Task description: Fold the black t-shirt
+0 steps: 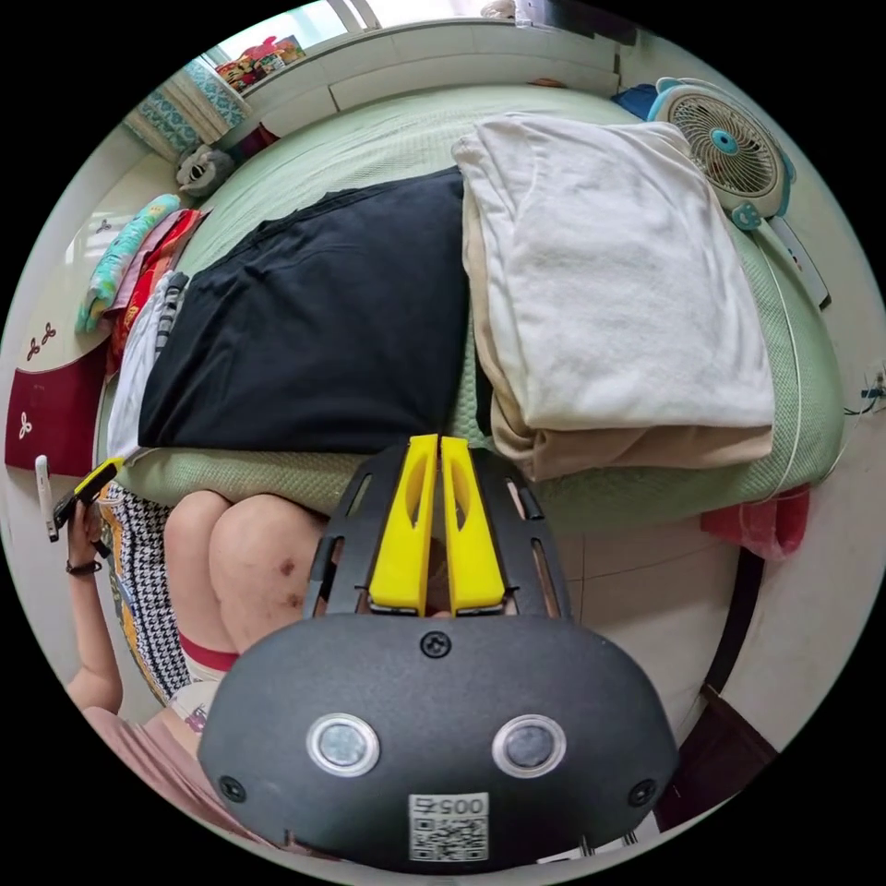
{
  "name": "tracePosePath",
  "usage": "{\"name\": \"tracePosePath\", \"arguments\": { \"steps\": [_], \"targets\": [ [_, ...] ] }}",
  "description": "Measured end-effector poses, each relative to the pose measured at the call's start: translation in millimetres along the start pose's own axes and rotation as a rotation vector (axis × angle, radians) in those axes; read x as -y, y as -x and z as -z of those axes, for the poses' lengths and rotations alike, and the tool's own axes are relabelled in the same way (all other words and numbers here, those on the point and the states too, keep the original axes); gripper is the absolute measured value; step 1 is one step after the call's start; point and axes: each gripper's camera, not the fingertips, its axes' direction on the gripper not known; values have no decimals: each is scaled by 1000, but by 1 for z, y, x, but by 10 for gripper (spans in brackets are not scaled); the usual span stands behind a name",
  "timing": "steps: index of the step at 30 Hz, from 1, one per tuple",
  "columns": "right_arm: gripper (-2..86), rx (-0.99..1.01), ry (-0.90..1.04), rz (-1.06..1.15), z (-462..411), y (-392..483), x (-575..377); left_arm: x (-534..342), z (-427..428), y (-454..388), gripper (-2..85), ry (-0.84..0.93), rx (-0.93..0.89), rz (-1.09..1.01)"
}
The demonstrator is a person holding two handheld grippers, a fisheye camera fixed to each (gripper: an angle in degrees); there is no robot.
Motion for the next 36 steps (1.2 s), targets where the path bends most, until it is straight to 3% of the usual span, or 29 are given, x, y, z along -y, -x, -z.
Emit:
{"name": "tracePosePath", "arguments": {
  "steps": [4,11,25,30,36],
  "targets": [
    [-10,-91,4,-14,2,-7,-16,-10,0,-29,4,-11,-53,-54],
    [-9,-57,-52,-26,27,-30,-55,1,5,-105,46,-53,-139,-196],
    [-10,-22,-161,-119,74,-92,-123,13,-14,-369,100,-78,-362,-656],
    [-10,-12,-170,-154,82,-110,-132,9,-44,-436,124,-53,-369,-691],
    [-9,26,-165,-175,85,-129,-128,8,-85,-481,123,-57,-235,-700]
  ]
}}
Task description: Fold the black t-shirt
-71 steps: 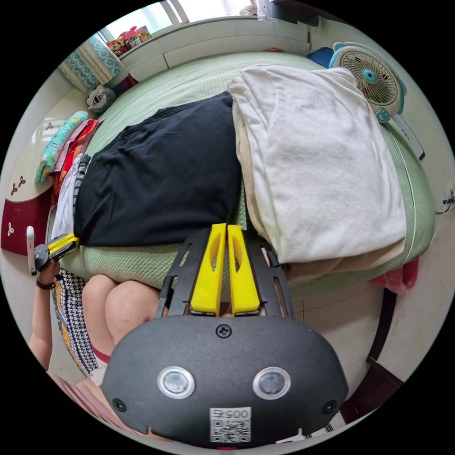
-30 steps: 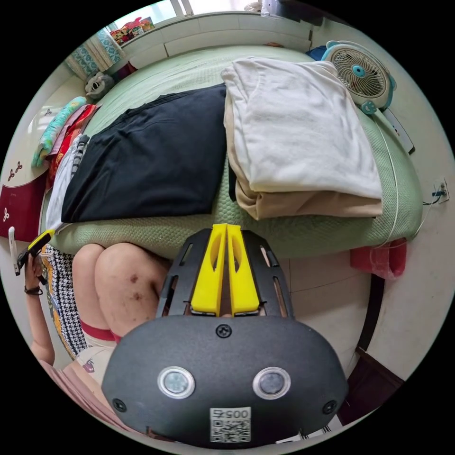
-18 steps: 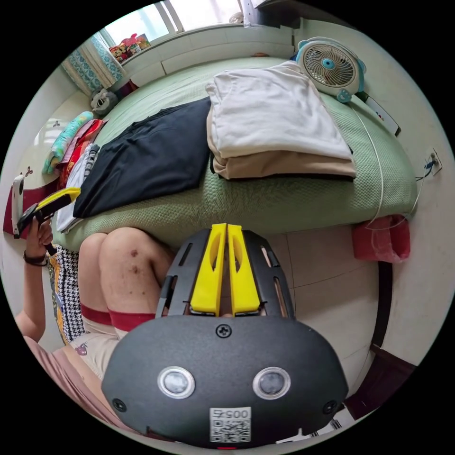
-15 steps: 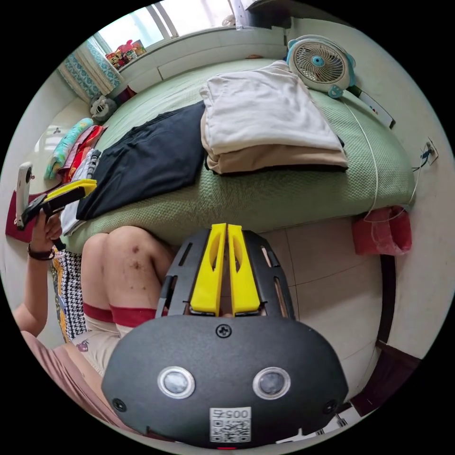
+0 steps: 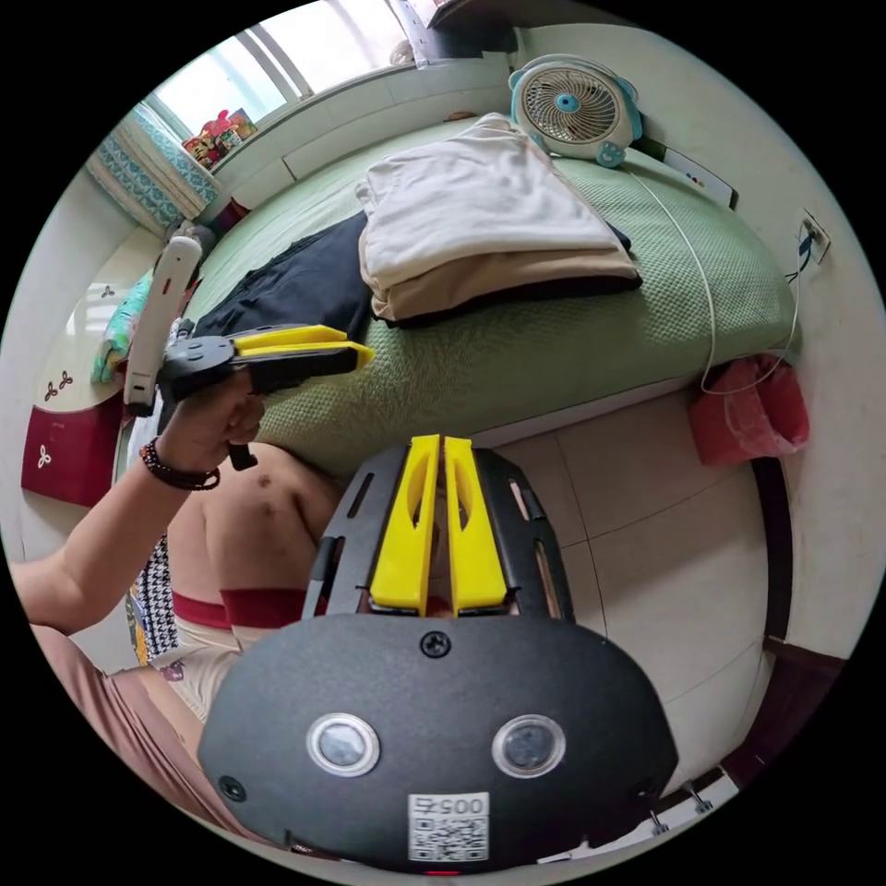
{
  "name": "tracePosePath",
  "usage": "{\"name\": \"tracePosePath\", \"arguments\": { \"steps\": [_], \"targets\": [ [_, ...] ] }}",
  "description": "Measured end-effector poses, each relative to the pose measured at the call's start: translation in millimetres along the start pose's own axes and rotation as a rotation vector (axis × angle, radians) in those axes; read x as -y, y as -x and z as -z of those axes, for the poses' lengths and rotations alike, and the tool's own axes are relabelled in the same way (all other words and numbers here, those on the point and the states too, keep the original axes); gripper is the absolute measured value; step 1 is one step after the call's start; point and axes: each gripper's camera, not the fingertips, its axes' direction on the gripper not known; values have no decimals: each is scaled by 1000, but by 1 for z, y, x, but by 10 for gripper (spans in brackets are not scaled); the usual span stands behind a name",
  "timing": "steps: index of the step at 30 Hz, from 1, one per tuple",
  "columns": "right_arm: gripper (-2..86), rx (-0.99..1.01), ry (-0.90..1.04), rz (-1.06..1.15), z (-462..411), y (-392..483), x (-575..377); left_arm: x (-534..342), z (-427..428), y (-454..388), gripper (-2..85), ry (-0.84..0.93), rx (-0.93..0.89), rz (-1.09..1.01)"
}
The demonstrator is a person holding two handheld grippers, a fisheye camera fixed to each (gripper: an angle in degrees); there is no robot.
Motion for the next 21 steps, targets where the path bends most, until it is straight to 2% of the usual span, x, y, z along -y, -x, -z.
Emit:
{"name": "tracePosePath", "arguments": {
  "steps": [5,9,13,16,21],
  "targets": [
    [-5,19,8,29,1,-4,23,-4,0,4,53,-17,52,30],
    [12,47,-30,90,13,4,56,-18,32,33,42,-94,-51,91],
    [87,164,-51,164,27,24,128,-39,62,74,41,-171,-78,193],
    [103,288,-25,188,20,39,187,-53,75,100,40,-204,-101,257],
    [125,364,102,84,-26,47,277,-68,85,124,41,-227,-134,286]
  ]
}}
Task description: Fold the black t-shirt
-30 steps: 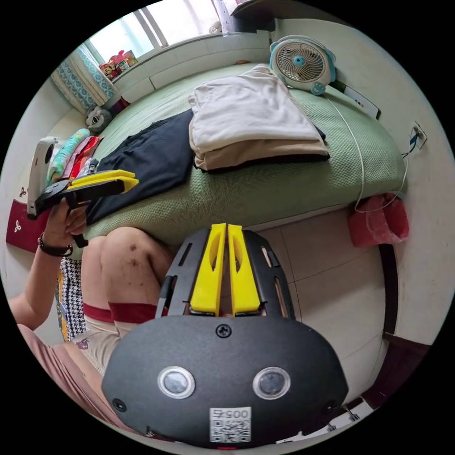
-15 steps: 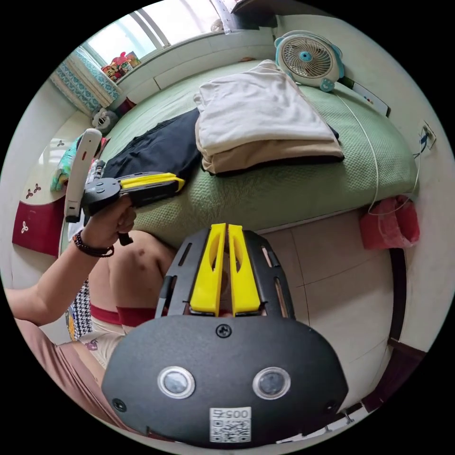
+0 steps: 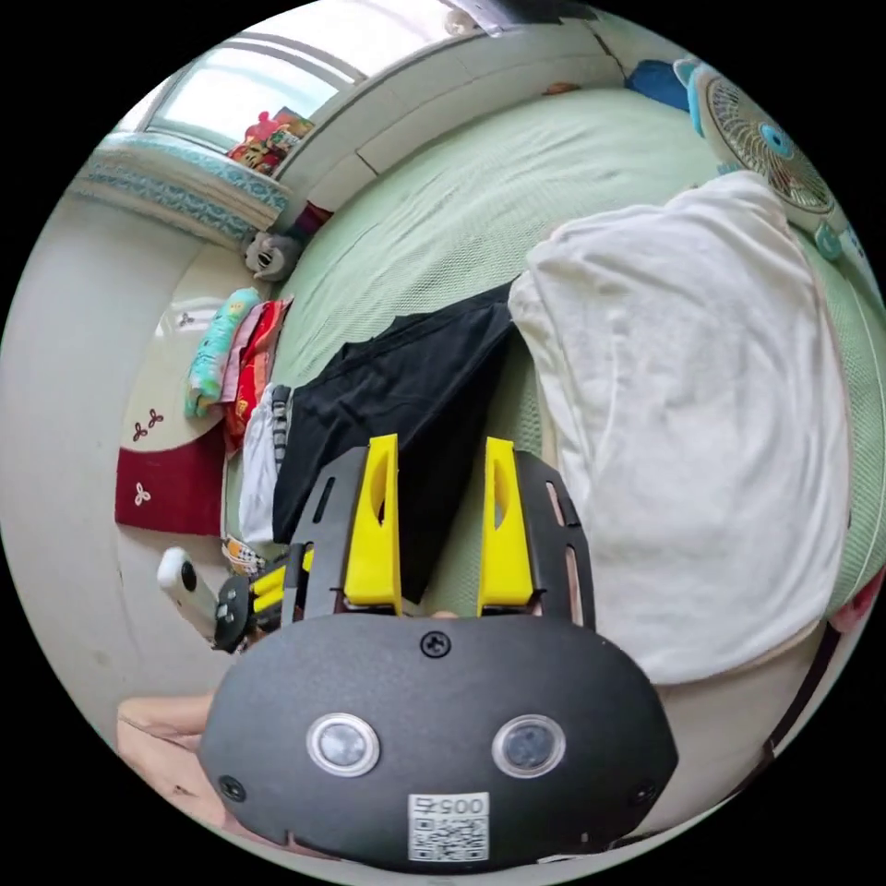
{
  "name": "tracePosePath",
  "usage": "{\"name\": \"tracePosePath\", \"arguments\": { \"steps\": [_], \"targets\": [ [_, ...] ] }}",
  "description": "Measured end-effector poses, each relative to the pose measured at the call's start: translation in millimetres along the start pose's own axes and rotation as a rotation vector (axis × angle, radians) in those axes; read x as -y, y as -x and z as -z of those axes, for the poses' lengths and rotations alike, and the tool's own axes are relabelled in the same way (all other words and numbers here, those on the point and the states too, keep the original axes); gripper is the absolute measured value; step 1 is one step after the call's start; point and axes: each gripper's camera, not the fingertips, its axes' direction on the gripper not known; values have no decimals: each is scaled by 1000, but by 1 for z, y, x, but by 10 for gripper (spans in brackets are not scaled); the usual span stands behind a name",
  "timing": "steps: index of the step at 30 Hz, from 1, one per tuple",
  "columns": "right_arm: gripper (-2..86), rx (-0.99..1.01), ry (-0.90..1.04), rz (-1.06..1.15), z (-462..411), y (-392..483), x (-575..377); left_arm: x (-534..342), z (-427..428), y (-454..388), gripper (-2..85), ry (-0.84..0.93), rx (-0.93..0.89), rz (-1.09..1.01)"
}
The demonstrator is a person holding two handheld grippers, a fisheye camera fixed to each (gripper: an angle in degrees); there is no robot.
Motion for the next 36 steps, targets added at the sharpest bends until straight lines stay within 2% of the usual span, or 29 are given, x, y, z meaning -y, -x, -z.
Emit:
{"name": "tracePosePath", "arguments": {
  "steps": [8,17,22,29,36],
  "targets": [
    [117,24,135,-243,-55,-39,93,-5,18,23,41,-20,-38,-7],
    [31,64,35,-308,-69,-42,127,-13,47,37,40,-29,-81,-27],
    [7,-5,18,-146,-60,0,131,-17,75,25,38,-33,-137,-58],
    [-3,-149,-19,47,-3,73,119,-18,122,-14,36,-88,-217,-128],
    [-3,-275,-51,17,43,83,80,-25,154,-54,35,-97,-290,-201]
  ]
}}
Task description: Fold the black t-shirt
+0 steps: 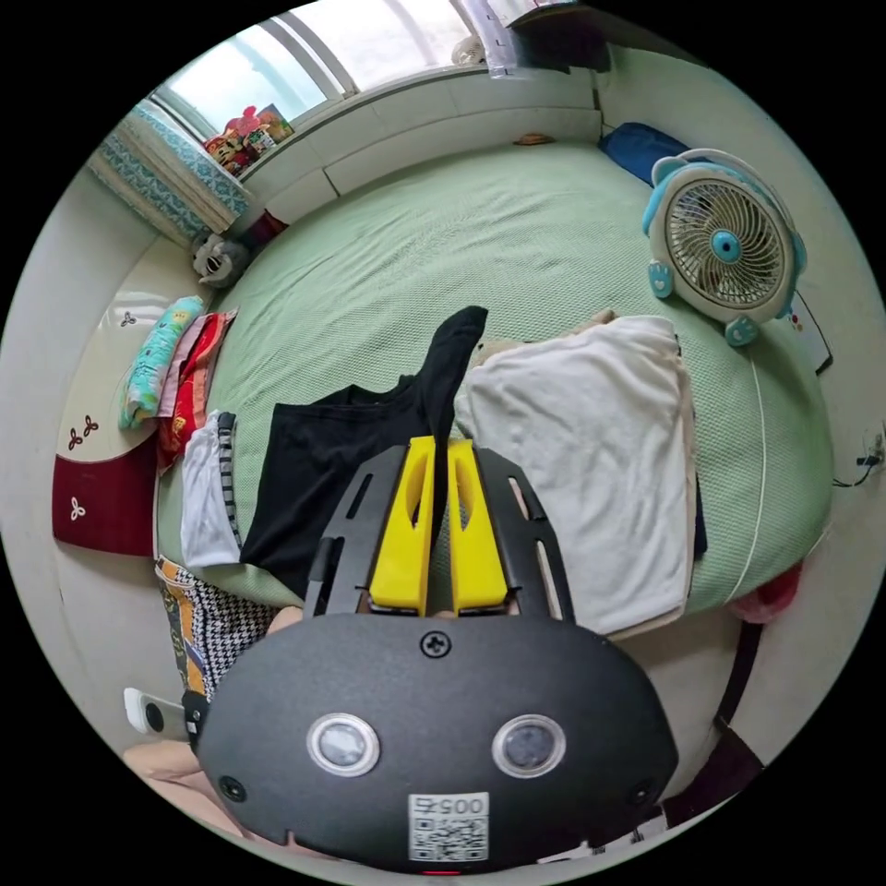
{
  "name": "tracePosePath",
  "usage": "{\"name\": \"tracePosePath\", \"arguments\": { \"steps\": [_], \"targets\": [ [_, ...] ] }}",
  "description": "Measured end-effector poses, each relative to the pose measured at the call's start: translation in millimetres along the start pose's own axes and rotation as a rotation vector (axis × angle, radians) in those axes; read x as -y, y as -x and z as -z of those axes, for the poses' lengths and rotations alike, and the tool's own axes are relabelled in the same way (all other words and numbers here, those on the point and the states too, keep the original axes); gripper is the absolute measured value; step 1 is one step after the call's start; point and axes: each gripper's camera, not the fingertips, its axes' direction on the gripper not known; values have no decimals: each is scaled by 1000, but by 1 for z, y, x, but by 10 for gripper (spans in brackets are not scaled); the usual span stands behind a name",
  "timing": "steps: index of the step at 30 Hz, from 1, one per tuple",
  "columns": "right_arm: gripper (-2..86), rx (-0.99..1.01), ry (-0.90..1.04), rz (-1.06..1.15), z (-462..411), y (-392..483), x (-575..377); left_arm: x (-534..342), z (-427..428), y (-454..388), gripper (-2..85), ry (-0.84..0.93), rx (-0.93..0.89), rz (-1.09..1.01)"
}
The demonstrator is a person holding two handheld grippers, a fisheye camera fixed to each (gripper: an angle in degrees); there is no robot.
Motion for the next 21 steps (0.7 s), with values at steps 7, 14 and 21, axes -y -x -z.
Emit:
{"name": "tracePosePath", "arguments": {
  "steps": [7,14,21],
  "targets": [
    [-2,-90,-8,-61,9,23,-31,-15,33,13,35,-15,9,60],
    [0,-135,6,-45,-17,115,-17,-35,87,68,36,-59,92,163],
    [18,-151,58,103,-73,252,15,-65,157,147,34,-113,226,337]
  ]
}}
